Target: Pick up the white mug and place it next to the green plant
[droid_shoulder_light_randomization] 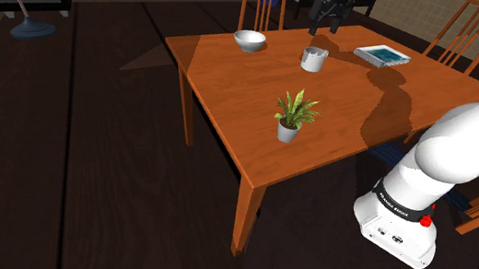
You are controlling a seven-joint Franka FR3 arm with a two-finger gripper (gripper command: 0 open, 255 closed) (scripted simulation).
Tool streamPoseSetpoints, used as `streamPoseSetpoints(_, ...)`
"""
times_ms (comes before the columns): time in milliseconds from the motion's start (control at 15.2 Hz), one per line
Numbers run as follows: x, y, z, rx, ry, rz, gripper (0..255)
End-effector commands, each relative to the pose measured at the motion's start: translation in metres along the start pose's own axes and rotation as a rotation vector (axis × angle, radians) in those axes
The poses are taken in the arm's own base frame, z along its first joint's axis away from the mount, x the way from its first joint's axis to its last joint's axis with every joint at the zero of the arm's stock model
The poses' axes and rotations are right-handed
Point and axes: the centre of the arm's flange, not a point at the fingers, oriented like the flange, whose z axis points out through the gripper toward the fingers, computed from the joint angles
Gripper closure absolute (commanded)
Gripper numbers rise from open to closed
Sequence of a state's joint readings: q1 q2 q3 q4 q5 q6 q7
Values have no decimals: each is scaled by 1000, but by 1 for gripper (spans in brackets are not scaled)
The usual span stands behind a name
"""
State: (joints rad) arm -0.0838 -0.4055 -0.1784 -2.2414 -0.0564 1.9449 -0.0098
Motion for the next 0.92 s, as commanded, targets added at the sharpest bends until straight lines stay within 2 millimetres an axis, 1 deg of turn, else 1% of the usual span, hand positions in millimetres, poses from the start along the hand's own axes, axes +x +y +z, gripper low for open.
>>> streamPoseSetpoints(0,17,15,16,-7,-4,7,0)
streamPoseSetpoints(858,122,110,112,-47,-37,49,0)
